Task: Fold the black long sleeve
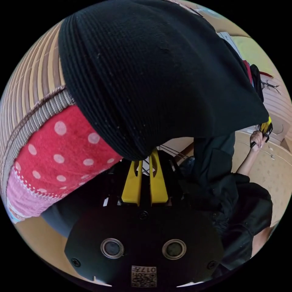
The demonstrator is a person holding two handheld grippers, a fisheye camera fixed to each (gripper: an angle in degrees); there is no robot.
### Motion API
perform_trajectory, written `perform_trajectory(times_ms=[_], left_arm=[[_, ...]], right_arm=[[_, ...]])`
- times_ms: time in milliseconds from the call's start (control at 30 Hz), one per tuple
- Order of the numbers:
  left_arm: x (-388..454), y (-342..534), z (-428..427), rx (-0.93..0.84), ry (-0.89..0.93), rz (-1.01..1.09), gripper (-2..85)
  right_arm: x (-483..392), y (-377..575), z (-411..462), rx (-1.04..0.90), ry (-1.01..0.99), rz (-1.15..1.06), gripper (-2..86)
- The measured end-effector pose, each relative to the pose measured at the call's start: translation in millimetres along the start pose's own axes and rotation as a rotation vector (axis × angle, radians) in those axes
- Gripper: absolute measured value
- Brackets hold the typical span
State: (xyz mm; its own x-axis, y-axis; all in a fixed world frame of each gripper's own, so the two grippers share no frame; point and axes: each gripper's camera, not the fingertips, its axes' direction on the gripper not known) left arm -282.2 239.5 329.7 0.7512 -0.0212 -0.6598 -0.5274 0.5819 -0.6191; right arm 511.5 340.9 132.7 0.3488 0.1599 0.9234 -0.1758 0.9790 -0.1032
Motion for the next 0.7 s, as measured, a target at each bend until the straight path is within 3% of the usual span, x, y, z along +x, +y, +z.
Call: perform_trajectory(times_ms=[167,233,333,567,700], left_arm=[[-20,70,-33,0.172,0.325,0.116,3.7],[-39,114,-56,0.343,0.581,0.206,3.7],[-63,165,-85,0.574,0.805,0.300,3.7],[-73,231,-132,0.875,1.074,0.597,3.4],[-75,233,-140,0.986,1.179,0.706,3.2]], right_arm=[[0,3,-19,0.021,-0.003,-0.015,2.4],[2,4,-22,0.034,-0.019,-0.020,2.4],[4,4,-27,0.090,-0.144,-0.050,2.4],[4,15,-26,0.389,-0.706,-0.198,2.4],[-7,8,-16,0.402,-0.653,-0.229,2.3]])
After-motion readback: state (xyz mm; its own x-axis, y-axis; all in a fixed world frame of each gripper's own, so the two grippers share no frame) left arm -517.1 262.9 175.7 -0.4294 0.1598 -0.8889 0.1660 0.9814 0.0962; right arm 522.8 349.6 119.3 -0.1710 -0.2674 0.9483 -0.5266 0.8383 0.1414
